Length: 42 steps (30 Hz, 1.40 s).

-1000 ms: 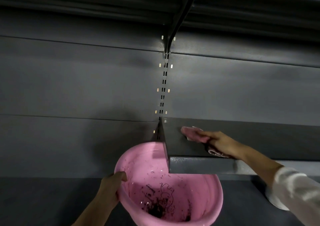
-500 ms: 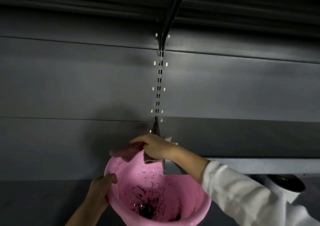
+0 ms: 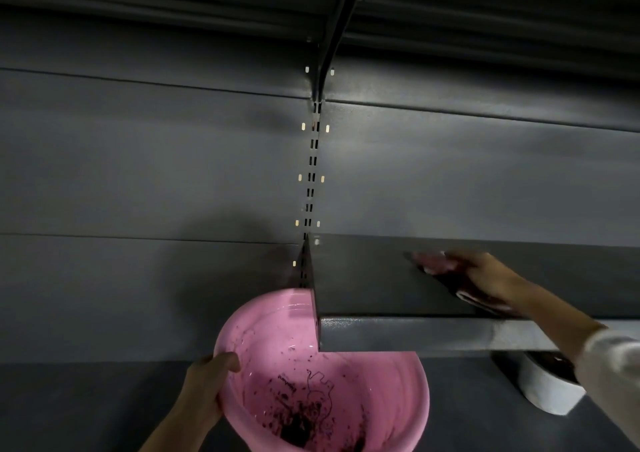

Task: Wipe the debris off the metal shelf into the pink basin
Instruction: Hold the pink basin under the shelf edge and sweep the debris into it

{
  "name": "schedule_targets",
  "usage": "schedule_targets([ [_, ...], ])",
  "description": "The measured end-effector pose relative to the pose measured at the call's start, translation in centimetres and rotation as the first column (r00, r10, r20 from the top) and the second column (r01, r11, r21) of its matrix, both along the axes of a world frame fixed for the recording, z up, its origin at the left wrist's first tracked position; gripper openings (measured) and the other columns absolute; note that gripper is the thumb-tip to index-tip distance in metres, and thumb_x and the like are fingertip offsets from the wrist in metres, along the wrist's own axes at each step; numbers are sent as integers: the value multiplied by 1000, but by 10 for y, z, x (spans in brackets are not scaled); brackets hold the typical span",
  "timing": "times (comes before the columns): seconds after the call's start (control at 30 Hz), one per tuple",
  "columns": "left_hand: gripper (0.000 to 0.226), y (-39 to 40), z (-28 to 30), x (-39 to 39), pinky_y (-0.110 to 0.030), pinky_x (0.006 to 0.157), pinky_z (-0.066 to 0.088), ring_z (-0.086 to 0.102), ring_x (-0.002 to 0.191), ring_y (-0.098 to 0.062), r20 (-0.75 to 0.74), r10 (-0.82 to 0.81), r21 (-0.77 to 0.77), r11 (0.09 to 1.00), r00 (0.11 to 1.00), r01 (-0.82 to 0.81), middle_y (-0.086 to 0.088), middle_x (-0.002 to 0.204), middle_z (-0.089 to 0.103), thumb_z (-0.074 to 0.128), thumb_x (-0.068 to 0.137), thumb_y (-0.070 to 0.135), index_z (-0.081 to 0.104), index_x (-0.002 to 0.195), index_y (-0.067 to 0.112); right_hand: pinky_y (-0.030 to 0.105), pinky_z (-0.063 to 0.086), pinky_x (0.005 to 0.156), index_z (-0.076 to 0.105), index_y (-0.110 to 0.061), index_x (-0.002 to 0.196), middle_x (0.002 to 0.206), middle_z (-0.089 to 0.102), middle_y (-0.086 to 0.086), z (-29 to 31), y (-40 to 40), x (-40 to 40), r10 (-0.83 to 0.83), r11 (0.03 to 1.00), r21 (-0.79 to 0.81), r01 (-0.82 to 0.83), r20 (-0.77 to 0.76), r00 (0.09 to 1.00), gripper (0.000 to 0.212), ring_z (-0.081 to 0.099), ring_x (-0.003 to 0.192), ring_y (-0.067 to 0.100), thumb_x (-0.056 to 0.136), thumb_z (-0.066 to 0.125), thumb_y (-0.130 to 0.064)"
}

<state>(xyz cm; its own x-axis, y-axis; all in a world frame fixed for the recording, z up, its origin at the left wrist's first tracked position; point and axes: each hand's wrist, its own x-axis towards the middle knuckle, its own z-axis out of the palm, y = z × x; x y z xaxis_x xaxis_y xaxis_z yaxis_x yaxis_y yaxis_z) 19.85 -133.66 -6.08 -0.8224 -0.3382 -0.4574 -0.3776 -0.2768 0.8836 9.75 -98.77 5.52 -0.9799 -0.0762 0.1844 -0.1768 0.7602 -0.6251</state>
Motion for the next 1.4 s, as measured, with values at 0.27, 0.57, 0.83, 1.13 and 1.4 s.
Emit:
schedule_targets([
  [0.27, 38, 2, -4, -5, -49, 77, 49, 56, 94, -48, -3, 7, 25, 1000, 1000, -7, -34, 106, 57, 47, 75, -12, 52, 112, -12, 22, 46, 85, 52, -19, 125, 148, 32, 2, -14, -73, 10, 253, 954, 135, -267, 114, 961, 58, 59, 107, 22, 82, 31, 14],
  [0.57, 43, -18, -8, -1, -58, 90, 44, 53, 100, -47, 9, 36, 4, 999, 999, -36, -33, 113, 54, 47, 76, -11, 50, 119, -11, 1, 44, 63, 51, -11, 126, 125, 54, 18, -19, -193, 22, 508, 849, 94, -521, 133, 851, 60, 62, 83, 14, 78, 26, 15],
  [0.83, 28, -65, -28, 7, -47, 75, 50, 57, 90, -44, -8, 171, -26, 985, 985, -171, -29, 97, 60, 46, 76, -9, 57, 101, -9, 10, 37, 72, 53, -14, 123, 125, 60, 13, -26, -256, 30, 602, 795, 31, -606, 93, 793, 57, 58, 106, 19, 78, 28, 11],
  [1.13, 14, -103, -97, 18, -41, 70, 46, 53, 77, -35, 94, 355, -45, 935, 930, -352, -19, 79, 56, 44, 82, -9, 55, 90, -4, 16, 51, 70, 54, -23, 119, 107, 68, -2, -123, -274, 30, 515, 855, -64, -514, 219, 829, 56, 66, 92, 22, 78, 30, 7],
  [1.4, 19, -117, -122, 1, -37, 50, 48, 56, 63, -29, 214, 323, -59, 946, 922, -317, -16, 75, 56, 40, 82, -7, 52, 74, 5, 11, 44, 41, 41, -17, 132, 116, 63, 14, -195, -272, 21, 440, 898, -177, -403, 406, 801, 50, 55, 42, -8, 89, 31, 7],
])
